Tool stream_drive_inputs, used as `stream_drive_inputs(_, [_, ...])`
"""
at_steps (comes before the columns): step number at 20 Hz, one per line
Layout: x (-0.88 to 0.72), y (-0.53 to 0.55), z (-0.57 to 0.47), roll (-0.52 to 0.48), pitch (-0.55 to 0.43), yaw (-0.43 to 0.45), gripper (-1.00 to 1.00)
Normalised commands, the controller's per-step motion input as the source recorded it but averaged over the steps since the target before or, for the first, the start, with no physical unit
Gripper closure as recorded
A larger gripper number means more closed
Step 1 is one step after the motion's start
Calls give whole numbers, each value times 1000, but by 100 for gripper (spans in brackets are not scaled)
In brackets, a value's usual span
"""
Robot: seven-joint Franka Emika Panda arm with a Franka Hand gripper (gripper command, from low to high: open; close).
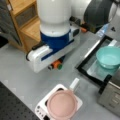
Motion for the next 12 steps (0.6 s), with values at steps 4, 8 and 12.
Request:
stream_drive_inputs(4, [-605,11,-183,43,-87,-155,100])
stream_drive_inputs(8, [-654,113,-221,38,-141,-114,100])
stream_drive_inputs(12, [-666,200,-230,53,-181,-116,100])
